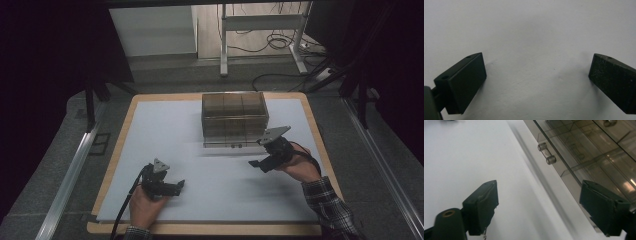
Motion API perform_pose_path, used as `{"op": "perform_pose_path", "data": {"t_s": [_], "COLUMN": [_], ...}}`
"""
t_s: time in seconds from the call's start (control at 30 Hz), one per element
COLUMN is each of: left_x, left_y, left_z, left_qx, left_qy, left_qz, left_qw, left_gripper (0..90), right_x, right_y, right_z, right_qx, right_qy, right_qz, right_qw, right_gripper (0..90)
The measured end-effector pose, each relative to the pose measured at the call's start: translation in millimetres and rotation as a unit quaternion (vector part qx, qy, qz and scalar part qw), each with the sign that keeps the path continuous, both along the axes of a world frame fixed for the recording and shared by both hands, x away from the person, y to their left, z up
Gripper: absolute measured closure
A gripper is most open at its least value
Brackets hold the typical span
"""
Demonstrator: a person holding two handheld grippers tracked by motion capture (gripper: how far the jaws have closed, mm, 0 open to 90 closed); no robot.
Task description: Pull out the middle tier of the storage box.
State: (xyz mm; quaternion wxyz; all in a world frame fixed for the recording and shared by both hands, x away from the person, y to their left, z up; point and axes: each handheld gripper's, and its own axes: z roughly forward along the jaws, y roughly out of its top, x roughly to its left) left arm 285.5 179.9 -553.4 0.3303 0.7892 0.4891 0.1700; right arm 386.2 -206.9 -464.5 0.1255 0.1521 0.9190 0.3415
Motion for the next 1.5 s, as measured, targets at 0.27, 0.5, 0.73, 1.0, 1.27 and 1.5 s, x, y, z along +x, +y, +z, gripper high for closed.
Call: {"op": "perform_pose_path", "data": {"t_s": [0.27,0.5,0.73,1.0,1.27,1.5], "left_x": [0.0,0.0,-0.2,-0.2,-0.3,-0.1], "left_y": [0.0,0.4,0.1,-0.2,-0.3,0.1], "left_z": [0.0,0.2,0.1,-0.1,-0.2,0.0], "left_qx": [0.0,0.003,0.001,-0.001,-0.002,0.001], "left_qy": [0.0,0.001,-0.001,-0.002,-0.003,-0.001], "left_qz": [0.0,-0.002,-0.001,0.001,0.002,0.0], "left_qw": [1.0,1.0,1.0,1.0,1.0,1.0], "left_gripper": [0.8,1.0,1.2,1.6,1.8,1.7], "right_x": [-8.9,-16.2,-25.6,-37.5,-44.6,-49.1], "right_y": [-8.4,-15.1,-24.0,-35.8,-50.2,-62.2], "right_z": [-2.8,-5.8,-10.2,-18.0,-35.1,-47.5], "right_qx": [0.012,0.015,0.02,0.037,0.041,0.046], "right_qy": [-0.004,-0.006,-0.008,-0.006,0.001,0.005], "right_qz": [-0.023,-0.033,-0.042,-0.069,-0.093,-0.117], "right_qw": [0.9997,0.9993,0.9989,0.9969,0.9948,0.9921], "right_gripper": [10.0,7.9,6.0,5.1,3.2,0.0]}}
